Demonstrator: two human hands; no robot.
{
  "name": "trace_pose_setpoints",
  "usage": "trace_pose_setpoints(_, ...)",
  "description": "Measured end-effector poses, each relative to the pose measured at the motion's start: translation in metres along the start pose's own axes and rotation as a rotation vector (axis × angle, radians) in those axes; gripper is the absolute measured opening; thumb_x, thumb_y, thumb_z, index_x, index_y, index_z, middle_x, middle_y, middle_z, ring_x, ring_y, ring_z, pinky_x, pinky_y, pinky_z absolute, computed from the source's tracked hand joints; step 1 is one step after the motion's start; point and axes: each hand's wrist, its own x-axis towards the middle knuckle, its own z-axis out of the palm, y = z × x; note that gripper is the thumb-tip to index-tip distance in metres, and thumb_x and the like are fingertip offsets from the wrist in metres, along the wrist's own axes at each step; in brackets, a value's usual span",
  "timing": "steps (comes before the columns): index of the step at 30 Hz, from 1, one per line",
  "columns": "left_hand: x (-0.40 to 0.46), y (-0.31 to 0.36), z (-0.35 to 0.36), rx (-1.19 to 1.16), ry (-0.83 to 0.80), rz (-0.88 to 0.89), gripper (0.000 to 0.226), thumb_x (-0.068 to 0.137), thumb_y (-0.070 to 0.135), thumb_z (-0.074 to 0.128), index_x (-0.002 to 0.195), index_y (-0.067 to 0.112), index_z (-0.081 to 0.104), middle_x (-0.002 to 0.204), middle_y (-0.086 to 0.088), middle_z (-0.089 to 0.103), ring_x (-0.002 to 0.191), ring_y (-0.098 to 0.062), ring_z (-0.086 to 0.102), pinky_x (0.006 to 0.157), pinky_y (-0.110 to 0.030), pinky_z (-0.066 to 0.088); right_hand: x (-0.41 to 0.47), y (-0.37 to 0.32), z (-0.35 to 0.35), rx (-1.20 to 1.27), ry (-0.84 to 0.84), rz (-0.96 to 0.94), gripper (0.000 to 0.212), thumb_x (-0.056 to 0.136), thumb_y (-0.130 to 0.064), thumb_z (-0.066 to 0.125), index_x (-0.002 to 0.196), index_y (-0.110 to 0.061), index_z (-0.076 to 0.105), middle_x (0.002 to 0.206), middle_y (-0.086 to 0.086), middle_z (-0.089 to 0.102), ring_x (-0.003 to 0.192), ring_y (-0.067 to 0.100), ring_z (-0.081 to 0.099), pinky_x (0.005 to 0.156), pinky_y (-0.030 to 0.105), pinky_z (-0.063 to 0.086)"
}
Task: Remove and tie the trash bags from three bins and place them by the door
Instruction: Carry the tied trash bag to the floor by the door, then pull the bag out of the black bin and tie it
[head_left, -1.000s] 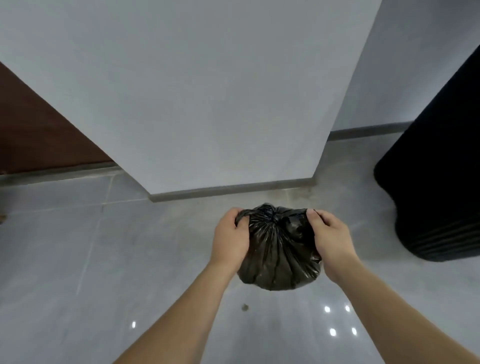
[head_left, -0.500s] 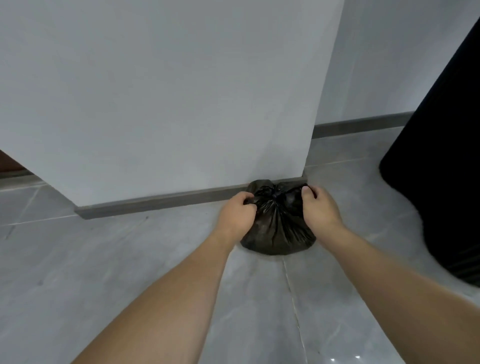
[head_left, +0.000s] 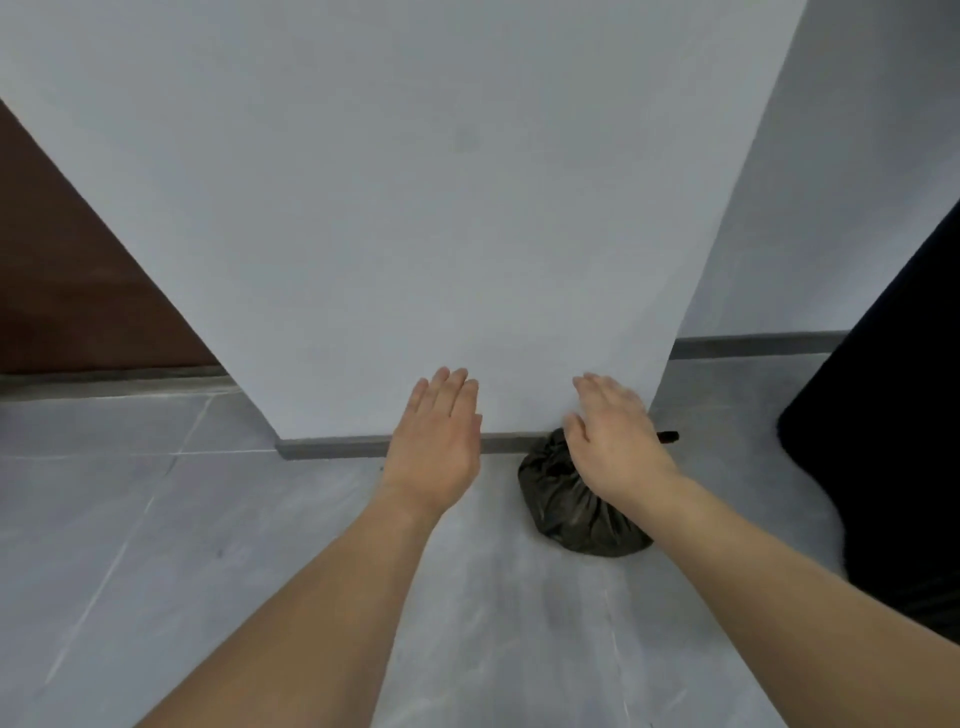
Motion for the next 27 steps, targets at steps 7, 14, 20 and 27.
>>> trace_pose_setpoints(7, 0.039, 0.011, -0.254, -0.019, 0.042, 0.032, 0.051, 0.099, 0.027, 0.026, 0.139, 0.002, 0.047, 0.146, -0.013, 0.047, 0.140, -0.028, 0.036, 0.119, -0.039, 0.017, -0.015, -0.118, -0.210, -0.097, -0.040, -0.084, 0.057, 0.104, -0.031, 0.024, 0.154, -0.008, 0.011, 0.163, 0.008, 0.009, 0.150, 0.022, 0.003, 0.122, 0.036, -0.001)
trace_pose_setpoints(14, 0.094, 0.038, -0.622, 0.008, 0.213, -0.019, 0.048, 0.103, 0.025, 0.035, 0.146, 0.003, 0.036, 0.154, -0.011, 0.035, 0.146, -0.024, 0.024, 0.122, -0.035, 0.010, -0.040, -0.262, -0.538, -0.082, 0.046, -0.113, 0.058, 0.104, -0.030, 0.025, 0.153, -0.005, 0.010, 0.162, 0.010, 0.008, 0.150, 0.025, 0.002, 0.122, 0.040, 0.004)
trace_pose_setpoints(20, 0.076, 0.082, -0.837, -0.008, 0.325, -0.196, 0.050, 0.103, 0.027, 0.036, 0.148, 0.003, 0.032, 0.156, -0.012, 0.030, 0.147, -0.024, 0.019, 0.121, -0.038, 0.014, -0.097, -0.344, -0.734, -0.029, 0.163, -0.197, 0.058, 0.103, -0.028, 0.030, 0.152, -0.002, 0.014, 0.161, 0.013, 0.013, 0.149, 0.027, 0.006, 0.121, 0.040, 0.005)
trace_pose_setpoints(27, 0.034, 0.120, -0.917, 0.053, 0.268, -0.247, 0.053, 0.105, 0.030, 0.032, 0.150, 0.005, 0.025, 0.159, -0.010, 0.024, 0.148, -0.023, 0.014, 0.121, -0.037, 0.011, -0.145, -0.369, -0.787, -0.014, 0.153, -0.282, 0.058, 0.103, -0.027, 0.030, 0.152, -0.002, 0.013, 0.162, 0.013, 0.011, 0.150, 0.027, 0.004, 0.121, 0.041, 0.005)
